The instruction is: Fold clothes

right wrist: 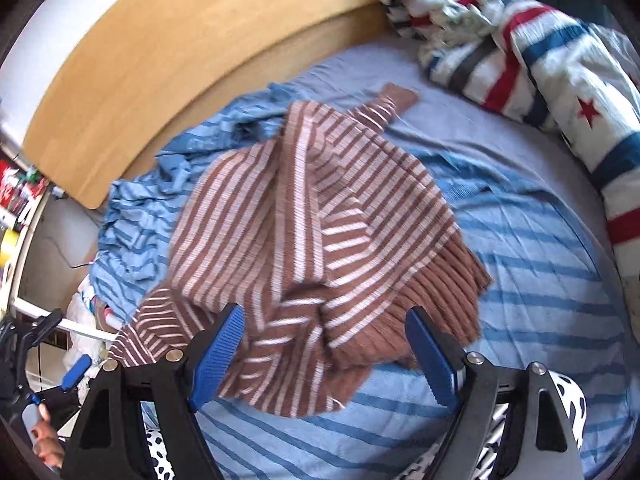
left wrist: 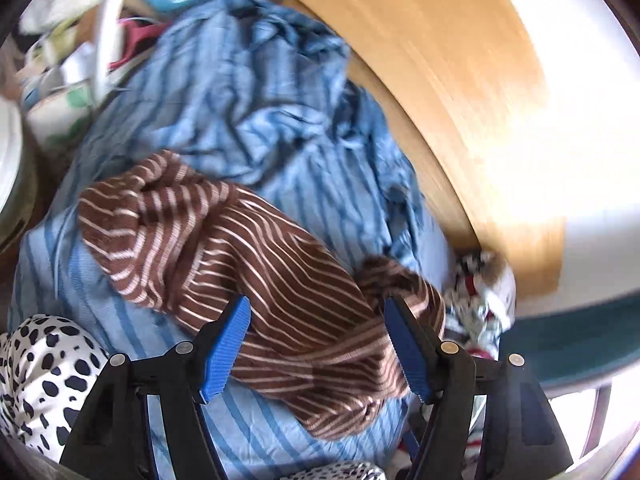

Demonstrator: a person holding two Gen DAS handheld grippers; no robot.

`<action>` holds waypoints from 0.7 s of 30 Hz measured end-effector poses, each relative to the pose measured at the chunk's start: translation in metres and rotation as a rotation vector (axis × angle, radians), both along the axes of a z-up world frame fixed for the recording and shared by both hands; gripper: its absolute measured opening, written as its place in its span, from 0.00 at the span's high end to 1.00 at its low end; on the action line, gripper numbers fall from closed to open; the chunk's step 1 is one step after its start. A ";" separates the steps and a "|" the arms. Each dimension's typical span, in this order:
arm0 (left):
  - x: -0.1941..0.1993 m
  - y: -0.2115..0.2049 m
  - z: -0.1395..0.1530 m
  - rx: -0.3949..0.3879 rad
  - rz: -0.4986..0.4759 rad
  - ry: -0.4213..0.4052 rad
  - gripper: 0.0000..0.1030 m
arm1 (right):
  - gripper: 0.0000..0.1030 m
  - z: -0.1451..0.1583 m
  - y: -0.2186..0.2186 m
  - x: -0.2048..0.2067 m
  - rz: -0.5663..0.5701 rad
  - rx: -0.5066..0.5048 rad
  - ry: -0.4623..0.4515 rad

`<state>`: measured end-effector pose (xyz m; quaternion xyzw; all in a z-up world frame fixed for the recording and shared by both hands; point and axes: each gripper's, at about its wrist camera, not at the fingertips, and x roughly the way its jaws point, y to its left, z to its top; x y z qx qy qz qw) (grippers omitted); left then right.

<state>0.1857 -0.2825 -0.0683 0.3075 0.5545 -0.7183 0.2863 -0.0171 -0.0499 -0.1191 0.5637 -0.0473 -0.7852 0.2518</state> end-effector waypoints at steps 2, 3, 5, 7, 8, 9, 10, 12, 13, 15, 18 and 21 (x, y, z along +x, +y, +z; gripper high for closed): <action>-0.031 0.010 -0.016 0.050 -0.119 -0.044 0.32 | 0.17 -0.014 0.004 0.002 0.017 0.015 -0.048; -0.046 0.018 -0.032 0.091 -0.173 -0.086 0.32 | 0.17 -0.021 0.005 0.003 0.026 0.023 -0.071; -0.078 0.034 -0.066 0.176 -0.279 -0.174 0.32 | 0.17 -0.037 -0.005 0.010 0.082 0.079 -0.093; -0.093 0.047 -0.097 0.227 -0.315 -0.229 0.32 | 0.17 -0.051 -0.015 0.018 0.144 0.124 -0.098; -0.101 0.053 -0.114 0.233 -0.322 -0.274 0.32 | 0.17 -0.057 -0.020 0.021 0.171 0.140 -0.105; -0.106 0.057 -0.125 0.226 -0.320 -0.311 0.32 | 0.17 -0.066 -0.025 0.022 0.199 0.157 -0.118; -0.110 0.056 -0.132 0.213 -0.310 -0.328 0.32 | 0.17 -0.074 -0.031 0.024 0.225 0.174 -0.130; -0.119 0.055 -0.145 0.186 -0.287 -0.355 0.32 | 0.18 -0.086 -0.037 0.020 0.234 0.192 -0.125; -0.122 0.051 -0.147 0.164 -0.263 -0.350 0.46 | 0.20 -0.092 -0.039 0.018 0.237 0.199 -0.122; -0.132 0.036 -0.142 0.083 -0.236 -0.345 0.79 | 0.64 -0.095 -0.037 0.006 0.190 0.151 -0.089; -0.154 0.001 -0.118 -0.025 -0.211 -0.296 0.87 | 0.79 -0.069 -0.035 -0.028 0.111 0.087 -0.008; -0.188 -0.039 -0.082 -0.111 -0.177 -0.242 0.90 | 0.80 -0.023 -0.051 -0.064 0.095 0.027 0.134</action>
